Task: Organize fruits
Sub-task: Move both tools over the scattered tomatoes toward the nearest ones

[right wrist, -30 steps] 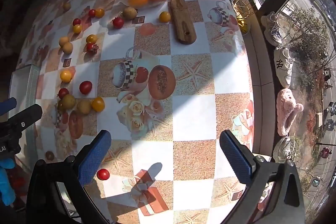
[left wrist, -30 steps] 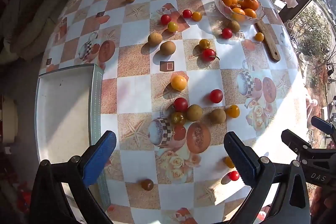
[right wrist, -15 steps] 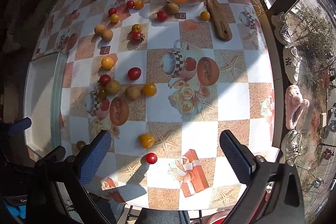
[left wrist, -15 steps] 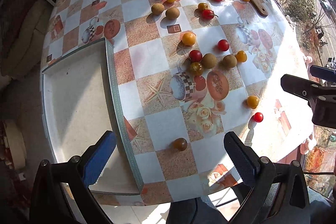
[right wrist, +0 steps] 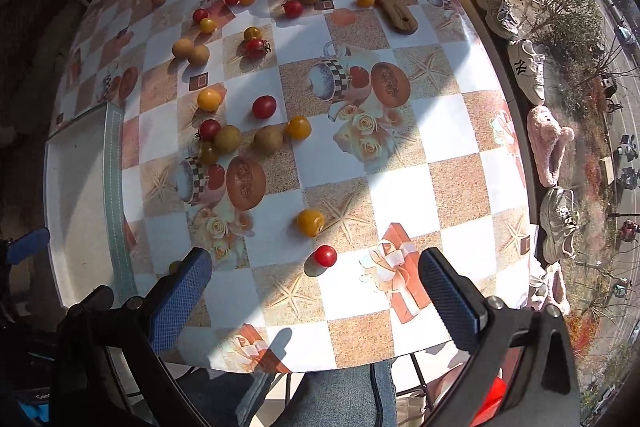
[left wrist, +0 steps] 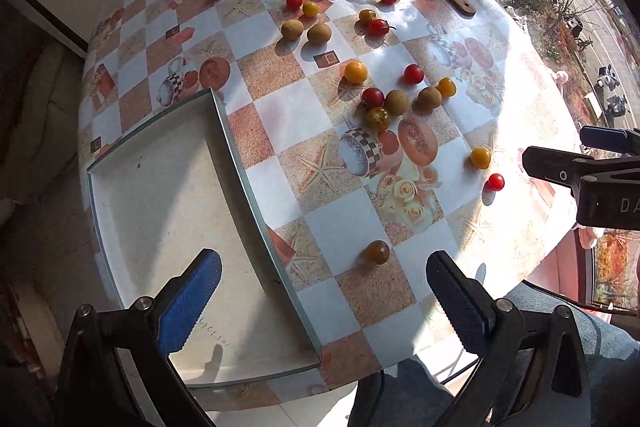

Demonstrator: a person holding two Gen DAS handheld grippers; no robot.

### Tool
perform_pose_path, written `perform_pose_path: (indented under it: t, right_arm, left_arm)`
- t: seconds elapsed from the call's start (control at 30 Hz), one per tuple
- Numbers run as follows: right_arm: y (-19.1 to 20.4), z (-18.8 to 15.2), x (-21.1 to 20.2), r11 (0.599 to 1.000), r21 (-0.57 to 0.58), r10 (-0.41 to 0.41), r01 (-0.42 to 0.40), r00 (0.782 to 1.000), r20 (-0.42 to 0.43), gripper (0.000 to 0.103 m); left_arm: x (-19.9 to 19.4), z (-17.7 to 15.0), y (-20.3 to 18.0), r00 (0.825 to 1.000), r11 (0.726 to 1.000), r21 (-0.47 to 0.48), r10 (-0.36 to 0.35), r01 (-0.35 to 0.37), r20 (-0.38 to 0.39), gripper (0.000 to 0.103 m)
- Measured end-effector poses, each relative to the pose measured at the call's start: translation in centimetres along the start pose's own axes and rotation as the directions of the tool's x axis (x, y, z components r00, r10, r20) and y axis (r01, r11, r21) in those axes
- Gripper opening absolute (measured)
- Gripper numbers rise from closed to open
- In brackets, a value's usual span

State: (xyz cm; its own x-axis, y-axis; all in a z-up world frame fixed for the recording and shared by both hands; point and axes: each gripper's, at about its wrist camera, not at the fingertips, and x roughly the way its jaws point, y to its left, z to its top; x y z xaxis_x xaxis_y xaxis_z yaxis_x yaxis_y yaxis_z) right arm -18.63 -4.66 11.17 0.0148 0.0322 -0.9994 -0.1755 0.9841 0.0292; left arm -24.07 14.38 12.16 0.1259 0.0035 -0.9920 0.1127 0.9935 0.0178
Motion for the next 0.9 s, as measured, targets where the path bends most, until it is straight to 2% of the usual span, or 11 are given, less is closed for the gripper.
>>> perform_pose_path:
  t: [0.13, 0.43, 0.67, 0.9]
  right_arm:
    - [-0.1, -0.4, 0.0, 0.999, -0.033, -0.014, 0.013, 1.000, -0.025, 0.103]
    - [-0.8, -0.8, -0.2, 0.993, -0.113, -0.020, 0.018, 1.000, -0.017, 0.103]
    - [-0.9, -0.9, 1.0, 0.990, -0.138, -0.025, 0.017, 0.998, -0.051, 0.103]
    - [-1.1, -1.0, 1.6, 0.990, -0.137, -0.025, 0.017, 0.998, -0.060, 0.103]
  left_arm:
    - [0.1, -0.8, 1.0, 1.000, 0.997, -0.076, 0.003, -0.003, 0.007, 0.103]
    - [0.9, -1.6, 1.7, 1.000, 0.981, -0.192, 0.004, -0.004, 0.003, 0.103]
    - [2.1, -1.6, 1.2, 1.000, 0.979, -0.206, -0.005, 0.000, -0.021, 0.103]
    - [2.0, -1.9, 2.9, 1.000, 0.965, -0.260, -0.018, 0.018, 0.001, 0.103]
